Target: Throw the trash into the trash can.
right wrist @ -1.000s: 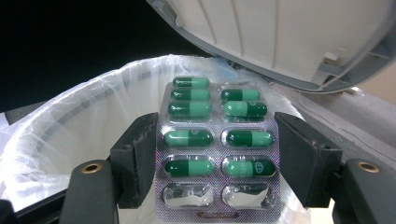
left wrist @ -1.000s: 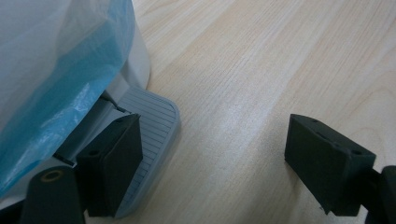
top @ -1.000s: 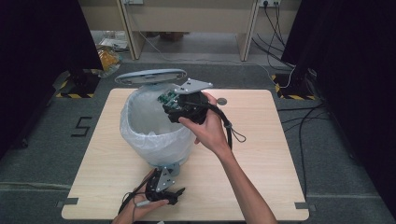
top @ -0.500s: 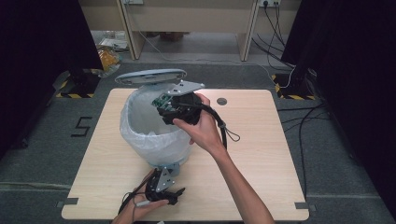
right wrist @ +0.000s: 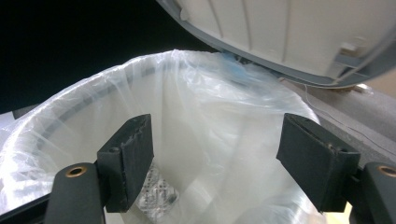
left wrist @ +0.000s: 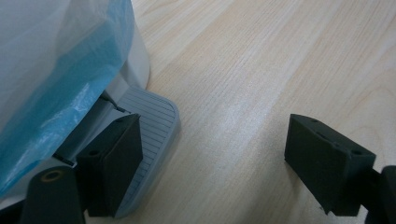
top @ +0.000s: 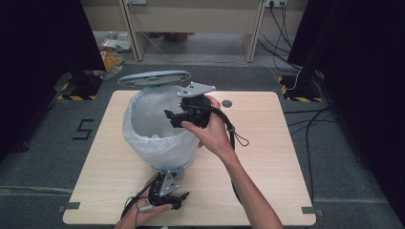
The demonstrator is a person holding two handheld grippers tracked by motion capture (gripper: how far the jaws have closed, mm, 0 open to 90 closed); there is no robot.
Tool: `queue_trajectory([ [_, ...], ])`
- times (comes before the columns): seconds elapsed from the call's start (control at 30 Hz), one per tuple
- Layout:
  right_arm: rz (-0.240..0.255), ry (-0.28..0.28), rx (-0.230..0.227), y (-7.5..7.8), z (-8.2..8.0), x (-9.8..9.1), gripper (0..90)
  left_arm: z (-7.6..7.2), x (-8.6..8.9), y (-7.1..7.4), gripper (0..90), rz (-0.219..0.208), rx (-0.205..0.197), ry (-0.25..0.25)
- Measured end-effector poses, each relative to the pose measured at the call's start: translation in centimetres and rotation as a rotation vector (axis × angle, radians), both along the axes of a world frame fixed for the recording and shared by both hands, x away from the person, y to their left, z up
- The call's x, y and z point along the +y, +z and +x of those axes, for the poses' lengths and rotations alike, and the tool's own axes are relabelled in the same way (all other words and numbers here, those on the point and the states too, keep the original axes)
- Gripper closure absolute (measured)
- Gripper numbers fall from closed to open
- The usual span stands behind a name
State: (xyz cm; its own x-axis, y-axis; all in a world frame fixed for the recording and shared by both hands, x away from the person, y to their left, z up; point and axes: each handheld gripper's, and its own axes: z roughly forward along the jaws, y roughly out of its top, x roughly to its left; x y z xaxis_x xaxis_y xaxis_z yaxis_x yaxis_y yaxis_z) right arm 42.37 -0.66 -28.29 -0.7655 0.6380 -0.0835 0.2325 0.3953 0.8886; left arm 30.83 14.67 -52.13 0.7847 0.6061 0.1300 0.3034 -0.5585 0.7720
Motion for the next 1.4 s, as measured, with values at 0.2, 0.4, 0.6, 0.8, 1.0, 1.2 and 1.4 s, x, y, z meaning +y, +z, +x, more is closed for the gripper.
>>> queue_trajectory([
  [0.2, 0.019, -0.020, -0.011, 0.4, -0.4, -1.6, 26.4, 0.0, 0.0, 0.0, 18.5, 0.000, 0.000, 0.000],
  [0.4, 0.032, -0.039, -0.024, 0.3, -1.0, -3.4, 25.4, 0.0, 0.0, 0.0, 18.5, 0.000, 0.000, 0.000],
  [0.6, 0.049, -0.060, -0.035, 0.1, -1.6, -5.4, 24.2, 0.0, 0.0, 0.0, 18.5, 0.000, 0.001, 0.000],
  [0.8, 0.037, -0.086, -0.038, -0.8, -1.8, -7.6, 23.6, 0.0, 0.0, 0.0, 18.5, -0.001, -0.001, 0.000],
  [1.0, 0.040, -0.121, -0.029, -1.8, -2.4, -10.3, 23.0, 0.0, 0.0, 0.0, 18.5, 0.001, -0.001, 0.000],
  [1.2, 0.028, -0.155, -0.004, -4.0, -3.1, -12.7, 22.9, 0.0, 0.0, 0.0, 18.4, 0.000, -0.004, 0.001],
  [1.4, -0.001, -0.181, 0.016, -6.2, -3.9, -14.7, 22.7, 0.0, 0.0, 0.0, 18.5, -0.001, -0.004, 0.002],
])
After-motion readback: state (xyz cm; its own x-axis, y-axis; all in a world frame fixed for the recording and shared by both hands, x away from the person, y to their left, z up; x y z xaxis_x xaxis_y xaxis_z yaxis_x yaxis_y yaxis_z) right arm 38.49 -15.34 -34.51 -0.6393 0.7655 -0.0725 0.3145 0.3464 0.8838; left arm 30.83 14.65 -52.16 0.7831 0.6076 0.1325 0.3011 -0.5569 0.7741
